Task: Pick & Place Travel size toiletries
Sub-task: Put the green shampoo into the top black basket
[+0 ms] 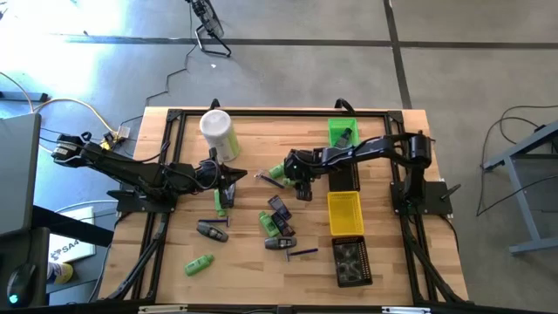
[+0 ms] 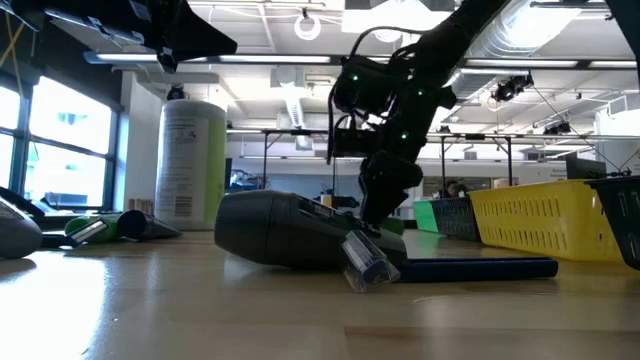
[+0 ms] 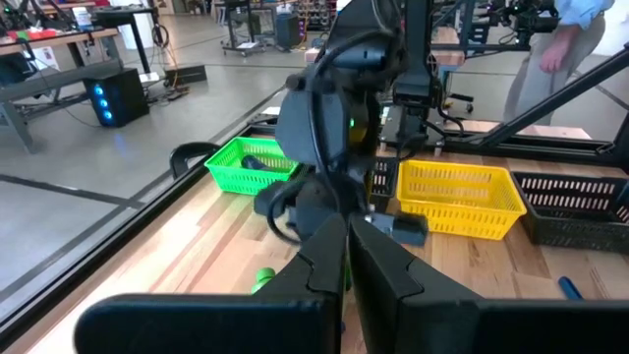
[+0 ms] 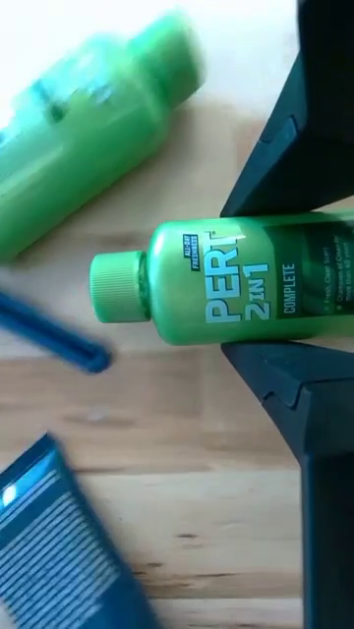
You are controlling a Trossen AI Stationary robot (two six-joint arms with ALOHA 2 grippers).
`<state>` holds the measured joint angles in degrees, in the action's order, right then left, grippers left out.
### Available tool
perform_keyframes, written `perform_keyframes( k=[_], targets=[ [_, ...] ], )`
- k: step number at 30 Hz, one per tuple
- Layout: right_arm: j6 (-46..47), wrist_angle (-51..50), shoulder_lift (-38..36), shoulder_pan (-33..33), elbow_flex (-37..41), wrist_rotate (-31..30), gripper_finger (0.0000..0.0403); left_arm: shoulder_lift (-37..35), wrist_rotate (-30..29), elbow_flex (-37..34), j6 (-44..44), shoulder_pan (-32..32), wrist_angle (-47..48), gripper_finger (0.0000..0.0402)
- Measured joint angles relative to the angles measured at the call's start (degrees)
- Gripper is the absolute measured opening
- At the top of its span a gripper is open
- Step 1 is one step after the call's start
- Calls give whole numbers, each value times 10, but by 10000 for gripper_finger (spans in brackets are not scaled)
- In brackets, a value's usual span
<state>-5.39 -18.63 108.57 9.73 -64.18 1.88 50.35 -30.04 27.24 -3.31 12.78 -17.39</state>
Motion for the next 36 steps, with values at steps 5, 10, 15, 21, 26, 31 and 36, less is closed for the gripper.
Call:
perform_keyframes(
  k=[5,10,15,21,26,31,36],
  targets=[
    [10,-38,-61,-4,0,-51,175,0,0,0,0,0,0,12],
    [34,-83,-140,-4,0,-72,175,0,0,0,0,0,0,12],
    [70,-131,-223,-4,-1,-91,175,0,0,0,0,0,5,12],
    [113,-195,-316,-4,-1,-120,175,0,0,0,0,0,5,12],
    [148,-249,-374,-4,-1,-149,174,0,0,0,0,0,4,12],
    [190,-269,-398,-4,14,-169,174,0,0,0,0,0,5,12],
    [237,-259,-400,-4,79,-169,174,0,0,0,0,0,5,12]
  ],
)
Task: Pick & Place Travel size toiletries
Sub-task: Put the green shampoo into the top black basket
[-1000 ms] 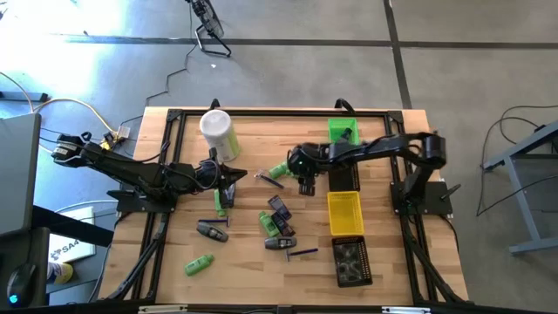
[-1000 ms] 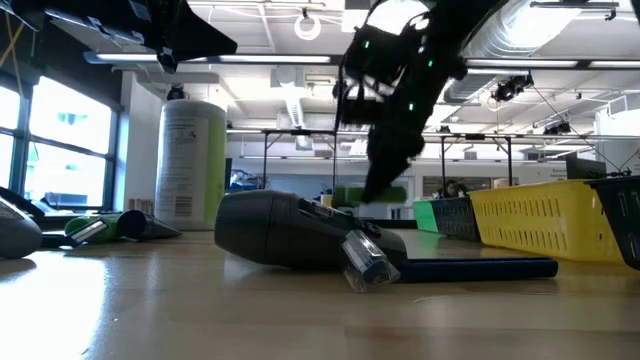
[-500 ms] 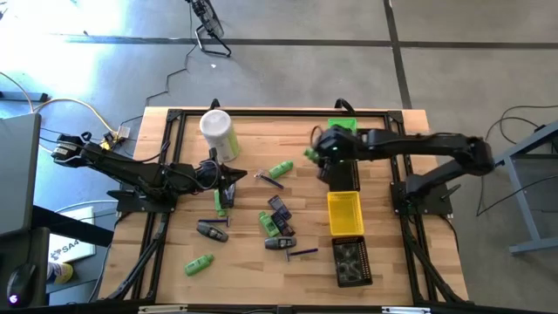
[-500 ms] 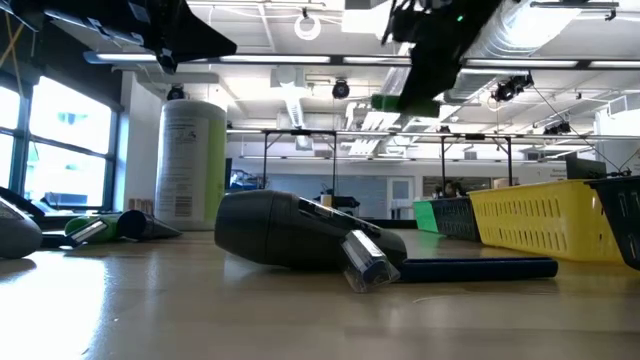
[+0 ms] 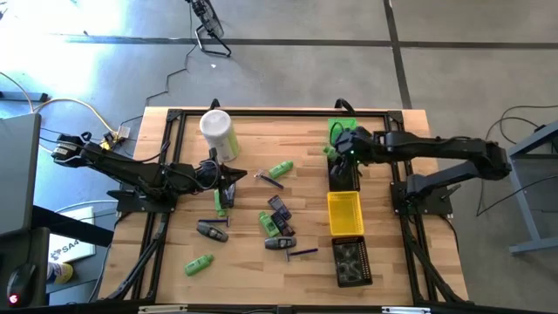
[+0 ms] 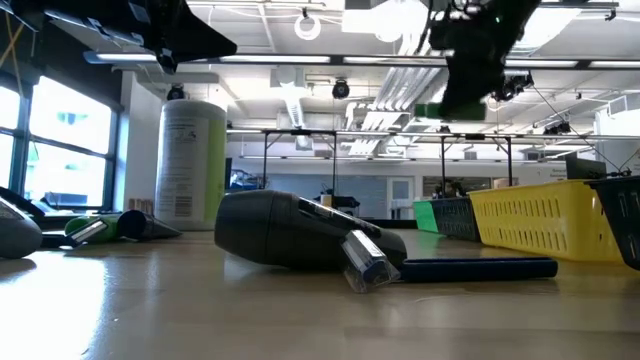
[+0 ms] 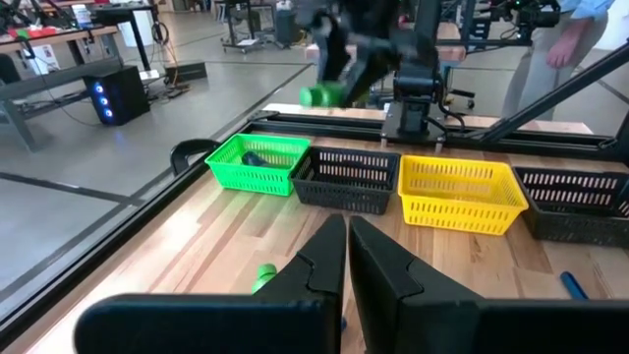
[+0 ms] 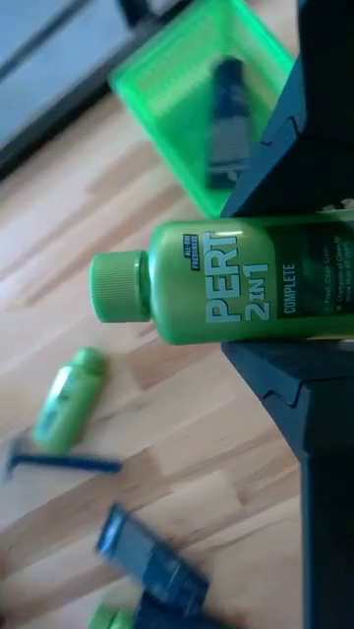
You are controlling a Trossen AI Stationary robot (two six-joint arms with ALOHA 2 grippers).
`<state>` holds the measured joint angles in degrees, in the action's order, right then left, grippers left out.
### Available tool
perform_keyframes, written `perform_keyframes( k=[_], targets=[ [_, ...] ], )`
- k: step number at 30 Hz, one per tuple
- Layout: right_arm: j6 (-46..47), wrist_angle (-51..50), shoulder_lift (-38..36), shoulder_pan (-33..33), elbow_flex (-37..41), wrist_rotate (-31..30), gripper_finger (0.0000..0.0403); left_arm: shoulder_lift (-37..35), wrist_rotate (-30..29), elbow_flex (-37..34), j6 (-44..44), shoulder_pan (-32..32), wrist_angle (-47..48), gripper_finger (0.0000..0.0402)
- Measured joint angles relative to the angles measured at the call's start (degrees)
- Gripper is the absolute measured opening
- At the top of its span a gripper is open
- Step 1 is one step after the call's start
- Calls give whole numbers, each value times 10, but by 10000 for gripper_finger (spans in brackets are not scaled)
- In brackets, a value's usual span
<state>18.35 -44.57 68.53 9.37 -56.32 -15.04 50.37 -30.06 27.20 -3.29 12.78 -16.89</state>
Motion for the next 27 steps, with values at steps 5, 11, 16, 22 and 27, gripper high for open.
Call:
perform_keyframes(
  k=[5,11,16,22,27],
  targets=[
    [64,28,0,0,73,0,174,0,0,0,0,0,0,12],
    [124,95,0,0,139,0,174,0,0,0,0,0,0,12],
    [150,148,0,0,180,0,174,0,0,0,0,0,1,12],
    [191,188,0,0,229,0,174,0,0,0,0,0,1,12],
    [205,206,0,0,253,0,174,0,0,0,0,0,1,12]
  ],
)
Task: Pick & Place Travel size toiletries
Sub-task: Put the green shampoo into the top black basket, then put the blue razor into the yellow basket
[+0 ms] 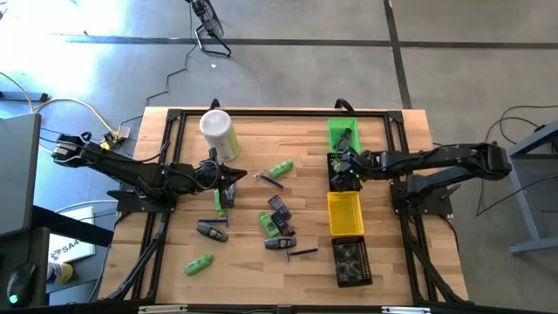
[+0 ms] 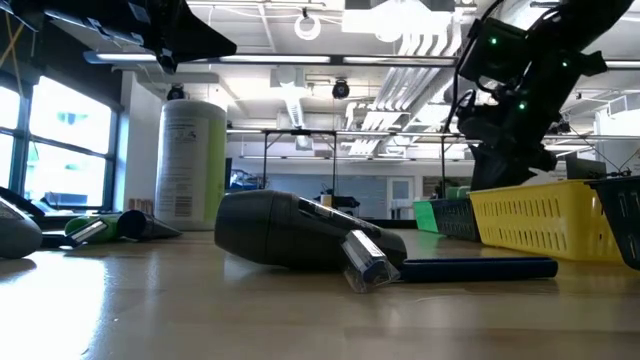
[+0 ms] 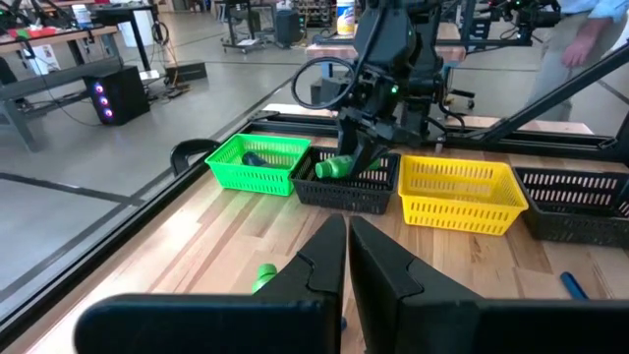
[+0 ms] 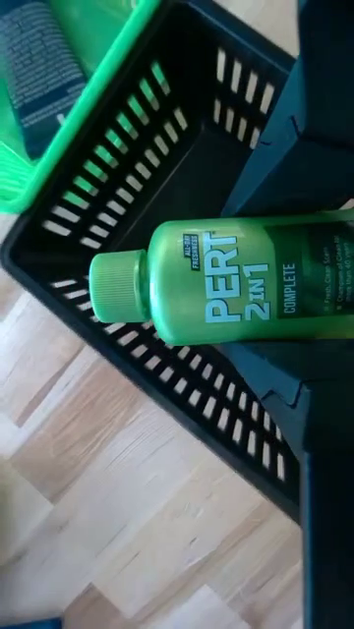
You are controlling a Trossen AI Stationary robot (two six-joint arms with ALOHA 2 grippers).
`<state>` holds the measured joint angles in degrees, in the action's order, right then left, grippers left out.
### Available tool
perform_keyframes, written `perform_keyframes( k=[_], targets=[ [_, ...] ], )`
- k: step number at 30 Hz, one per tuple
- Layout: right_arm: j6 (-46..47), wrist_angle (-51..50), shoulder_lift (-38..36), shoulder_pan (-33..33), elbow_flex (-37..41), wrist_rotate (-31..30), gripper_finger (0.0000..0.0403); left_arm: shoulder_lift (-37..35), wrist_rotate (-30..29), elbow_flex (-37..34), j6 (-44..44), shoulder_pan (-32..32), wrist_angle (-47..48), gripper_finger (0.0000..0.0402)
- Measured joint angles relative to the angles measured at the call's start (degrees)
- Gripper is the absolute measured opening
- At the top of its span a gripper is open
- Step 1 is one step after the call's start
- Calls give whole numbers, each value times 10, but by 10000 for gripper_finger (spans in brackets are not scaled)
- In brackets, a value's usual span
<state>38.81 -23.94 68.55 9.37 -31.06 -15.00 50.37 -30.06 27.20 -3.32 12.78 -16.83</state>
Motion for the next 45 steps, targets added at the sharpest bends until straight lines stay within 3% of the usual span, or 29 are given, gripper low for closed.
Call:
perform_keyframes(
  k=[7,15,20,33,45],
  targets=[
    [-12,10,0,0,4,1,176,0,0,0,0,0,0,12],
    [-16,17,0,0,4,0,214,0,0,0,0,0,0,12],
    [-31,23,0,0,3,1,218,0,0,0,0,0,0,12],
    [-79,33,-18,0,-31,27,148,0,0,0,0,0,0,12],
    [-113,35,-84,0,-61,48,100,0,0,0,0,0,0,12]
  ],
)
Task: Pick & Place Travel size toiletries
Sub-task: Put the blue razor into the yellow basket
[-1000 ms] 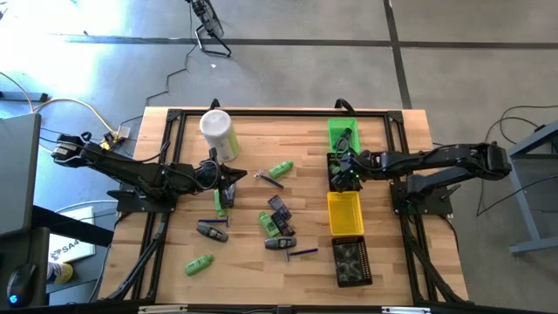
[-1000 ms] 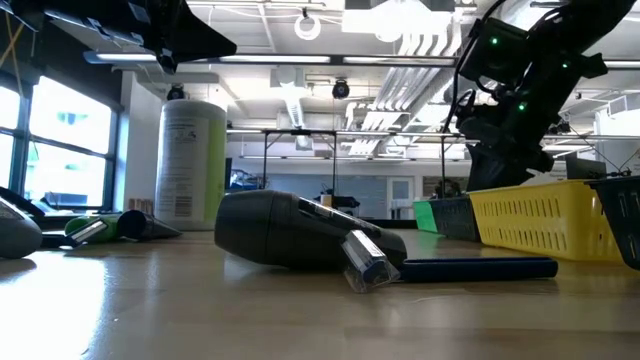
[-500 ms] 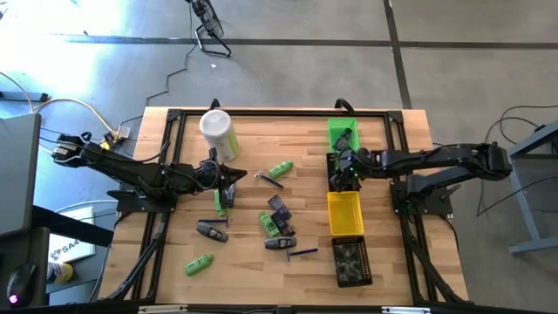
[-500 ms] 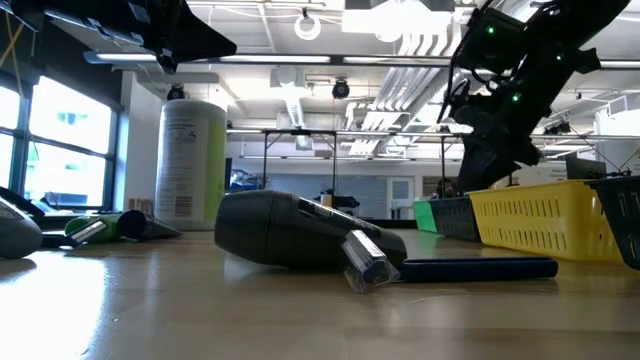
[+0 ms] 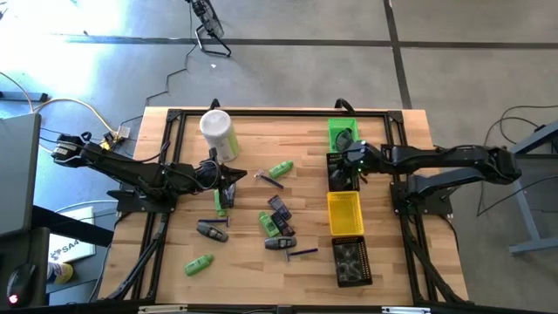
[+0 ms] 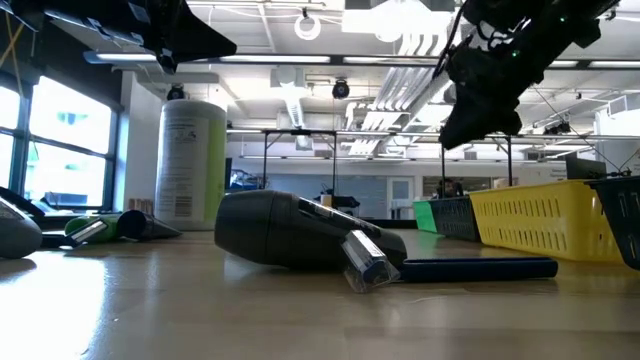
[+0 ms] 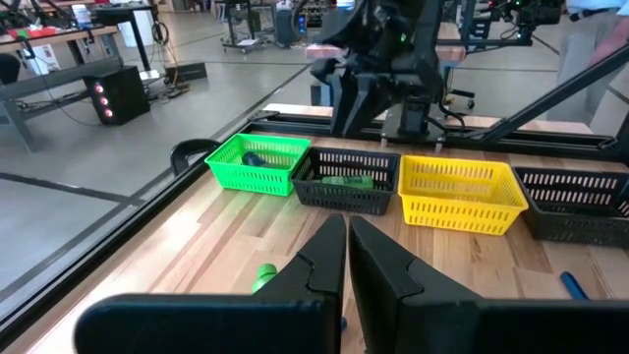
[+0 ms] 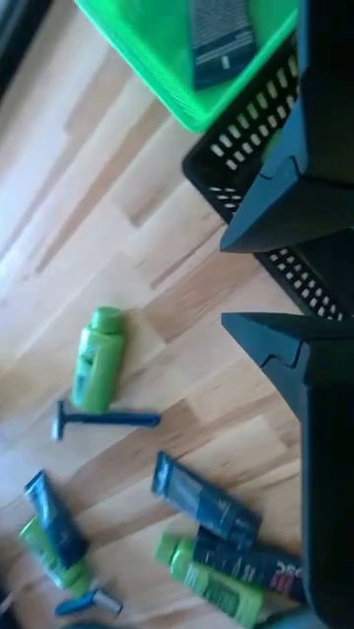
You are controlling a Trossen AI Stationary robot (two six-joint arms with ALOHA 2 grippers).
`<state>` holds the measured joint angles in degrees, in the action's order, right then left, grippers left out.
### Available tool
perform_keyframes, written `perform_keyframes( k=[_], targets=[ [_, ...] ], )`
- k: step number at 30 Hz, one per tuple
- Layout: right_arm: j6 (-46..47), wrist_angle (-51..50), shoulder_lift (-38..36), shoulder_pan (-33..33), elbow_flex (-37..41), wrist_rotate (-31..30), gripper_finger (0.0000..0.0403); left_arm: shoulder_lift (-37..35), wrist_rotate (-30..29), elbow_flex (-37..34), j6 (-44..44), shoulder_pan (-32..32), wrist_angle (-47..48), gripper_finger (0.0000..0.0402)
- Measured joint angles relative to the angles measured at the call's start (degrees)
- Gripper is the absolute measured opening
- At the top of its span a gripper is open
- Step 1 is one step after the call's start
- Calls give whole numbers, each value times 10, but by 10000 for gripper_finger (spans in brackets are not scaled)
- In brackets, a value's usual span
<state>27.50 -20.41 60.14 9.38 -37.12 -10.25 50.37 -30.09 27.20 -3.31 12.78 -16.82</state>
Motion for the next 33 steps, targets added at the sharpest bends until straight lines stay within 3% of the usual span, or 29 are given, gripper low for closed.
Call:
perform_keyframes(
  k=[6,19,33],
  targets=[
    [-39,31,-30,0,0,4,91,0,0,0,0,0,0,12],
    [-124,161,-35,0,0,150,90,0,0,0,0,0,5,12],
    [-123,164,-35,-9,1,140,90,0,0,0,0,0,4,12]
  ],
)
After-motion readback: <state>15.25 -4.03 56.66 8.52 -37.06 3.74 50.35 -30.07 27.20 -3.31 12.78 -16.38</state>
